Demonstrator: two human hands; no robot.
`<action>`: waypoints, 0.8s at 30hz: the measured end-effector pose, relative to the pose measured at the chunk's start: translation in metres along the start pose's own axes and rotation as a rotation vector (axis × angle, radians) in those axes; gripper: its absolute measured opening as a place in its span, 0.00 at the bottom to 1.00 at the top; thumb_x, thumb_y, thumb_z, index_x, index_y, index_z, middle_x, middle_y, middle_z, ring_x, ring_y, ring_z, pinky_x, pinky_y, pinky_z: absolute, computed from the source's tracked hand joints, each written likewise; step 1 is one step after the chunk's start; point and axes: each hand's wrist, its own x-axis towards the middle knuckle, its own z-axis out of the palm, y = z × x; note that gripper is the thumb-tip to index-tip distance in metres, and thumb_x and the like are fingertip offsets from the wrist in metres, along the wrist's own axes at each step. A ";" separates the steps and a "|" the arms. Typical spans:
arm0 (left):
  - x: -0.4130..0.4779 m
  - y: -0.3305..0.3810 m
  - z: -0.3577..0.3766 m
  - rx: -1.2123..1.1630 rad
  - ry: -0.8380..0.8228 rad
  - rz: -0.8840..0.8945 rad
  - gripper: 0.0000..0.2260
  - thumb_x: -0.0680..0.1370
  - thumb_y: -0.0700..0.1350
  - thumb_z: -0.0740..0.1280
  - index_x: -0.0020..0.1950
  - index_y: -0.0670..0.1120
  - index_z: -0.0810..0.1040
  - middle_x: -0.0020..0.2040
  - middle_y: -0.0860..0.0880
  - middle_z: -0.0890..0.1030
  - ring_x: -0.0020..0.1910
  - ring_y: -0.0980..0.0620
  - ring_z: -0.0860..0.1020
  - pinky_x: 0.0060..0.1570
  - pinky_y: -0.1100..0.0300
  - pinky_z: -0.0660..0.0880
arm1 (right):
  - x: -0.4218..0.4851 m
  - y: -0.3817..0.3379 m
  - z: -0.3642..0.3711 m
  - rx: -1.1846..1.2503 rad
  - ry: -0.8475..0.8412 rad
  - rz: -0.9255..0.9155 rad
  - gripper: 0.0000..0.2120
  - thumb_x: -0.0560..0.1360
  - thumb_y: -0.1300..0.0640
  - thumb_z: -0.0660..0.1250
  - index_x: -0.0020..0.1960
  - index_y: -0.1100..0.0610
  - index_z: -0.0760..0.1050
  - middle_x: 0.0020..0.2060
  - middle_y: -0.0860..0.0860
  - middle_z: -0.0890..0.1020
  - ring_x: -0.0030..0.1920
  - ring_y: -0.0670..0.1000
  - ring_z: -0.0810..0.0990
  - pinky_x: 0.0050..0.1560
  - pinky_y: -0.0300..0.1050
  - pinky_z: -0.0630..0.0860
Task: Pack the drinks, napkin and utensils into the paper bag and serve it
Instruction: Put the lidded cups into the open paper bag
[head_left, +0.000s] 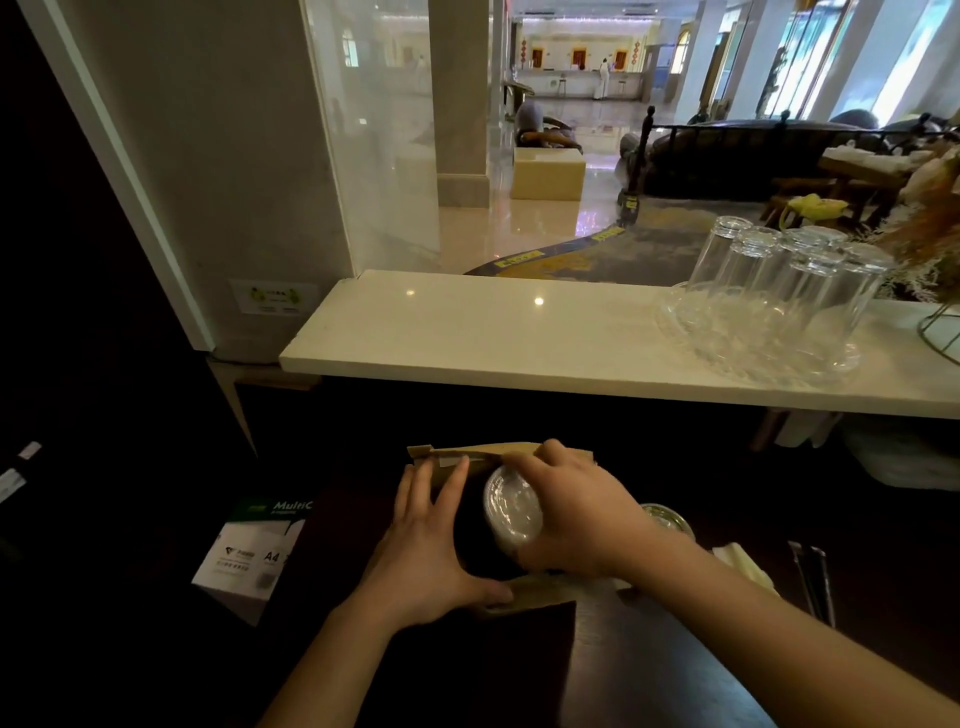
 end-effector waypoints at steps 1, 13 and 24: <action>0.000 -0.001 0.000 0.051 0.003 0.016 0.62 0.53 0.76 0.70 0.73 0.65 0.32 0.76 0.57 0.30 0.73 0.54 0.27 0.73 0.41 0.50 | 0.002 0.003 0.007 -0.044 -0.007 0.001 0.45 0.61 0.37 0.73 0.73 0.45 0.58 0.60 0.49 0.71 0.58 0.54 0.75 0.52 0.47 0.78; 0.000 -0.006 -0.008 0.322 -0.043 0.129 0.61 0.56 0.79 0.65 0.75 0.60 0.31 0.77 0.49 0.29 0.71 0.50 0.22 0.74 0.47 0.35 | 0.060 -0.013 0.081 -0.157 -0.322 0.012 0.40 0.63 0.44 0.77 0.70 0.53 0.66 0.57 0.54 0.79 0.56 0.58 0.78 0.50 0.52 0.78; 0.011 0.001 -0.015 0.297 -0.102 0.077 0.61 0.57 0.77 0.68 0.75 0.60 0.31 0.78 0.48 0.31 0.72 0.48 0.24 0.71 0.47 0.36 | 0.093 0.000 0.132 -0.225 -0.412 0.064 0.48 0.68 0.47 0.76 0.78 0.54 0.51 0.75 0.57 0.63 0.74 0.60 0.63 0.72 0.55 0.64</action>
